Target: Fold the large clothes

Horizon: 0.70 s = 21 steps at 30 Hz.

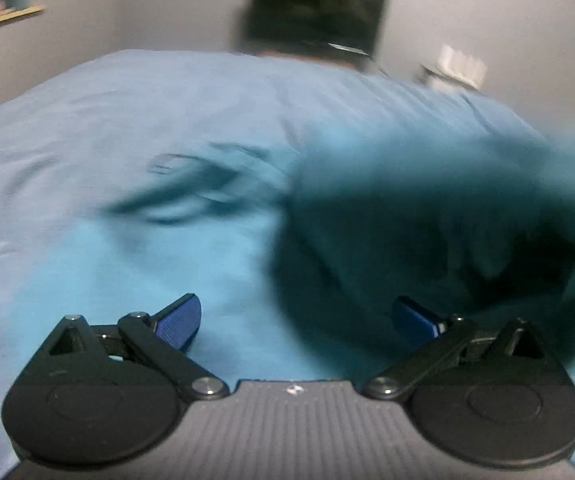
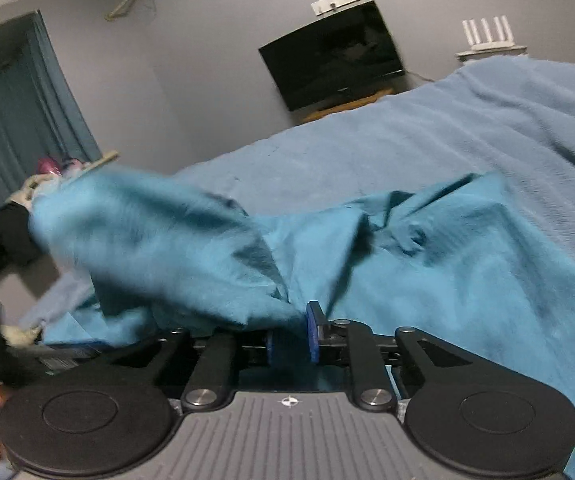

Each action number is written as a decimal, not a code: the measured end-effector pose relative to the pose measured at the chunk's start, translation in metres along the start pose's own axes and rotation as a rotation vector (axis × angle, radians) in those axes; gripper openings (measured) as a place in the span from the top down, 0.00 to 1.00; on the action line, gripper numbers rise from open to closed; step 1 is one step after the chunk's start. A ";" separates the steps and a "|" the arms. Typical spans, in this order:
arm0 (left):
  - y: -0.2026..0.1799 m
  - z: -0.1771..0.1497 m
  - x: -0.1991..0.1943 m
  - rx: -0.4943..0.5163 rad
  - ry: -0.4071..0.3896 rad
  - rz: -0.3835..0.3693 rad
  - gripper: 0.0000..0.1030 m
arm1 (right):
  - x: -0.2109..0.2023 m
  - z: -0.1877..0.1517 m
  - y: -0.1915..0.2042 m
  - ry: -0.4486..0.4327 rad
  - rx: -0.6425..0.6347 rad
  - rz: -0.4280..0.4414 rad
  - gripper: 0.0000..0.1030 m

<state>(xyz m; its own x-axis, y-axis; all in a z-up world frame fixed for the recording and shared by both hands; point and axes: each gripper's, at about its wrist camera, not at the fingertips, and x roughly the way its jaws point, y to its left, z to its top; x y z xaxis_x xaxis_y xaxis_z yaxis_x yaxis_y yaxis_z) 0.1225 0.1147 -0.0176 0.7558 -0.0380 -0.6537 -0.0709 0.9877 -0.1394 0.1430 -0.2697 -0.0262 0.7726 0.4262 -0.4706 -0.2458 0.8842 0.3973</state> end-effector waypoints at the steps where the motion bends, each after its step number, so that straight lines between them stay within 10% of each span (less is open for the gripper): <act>1: 0.011 0.004 -0.011 -0.033 -0.015 0.030 0.00 | -0.004 -0.001 0.003 -0.005 0.016 -0.003 0.62; 5: 0.035 0.013 -0.037 -0.102 -0.094 0.099 0.00 | -0.014 -0.005 0.005 -0.032 0.136 -0.007 0.58; 9: 0.037 0.026 -0.037 -0.159 -0.130 -0.020 0.00 | -0.017 -0.014 -0.013 -0.041 0.321 0.061 0.57; 21: -0.024 0.021 -0.026 0.069 -0.137 -0.192 0.00 | 0.014 0.002 -0.031 -0.087 0.413 0.107 0.31</act>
<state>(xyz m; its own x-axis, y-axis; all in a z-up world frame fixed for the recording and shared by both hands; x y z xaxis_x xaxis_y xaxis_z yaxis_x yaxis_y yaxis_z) 0.1177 0.0951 0.0186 0.8329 -0.2095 -0.5122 0.1232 0.9726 -0.1974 0.1629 -0.2912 -0.0431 0.8063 0.4780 -0.3484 -0.0859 0.6774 0.7306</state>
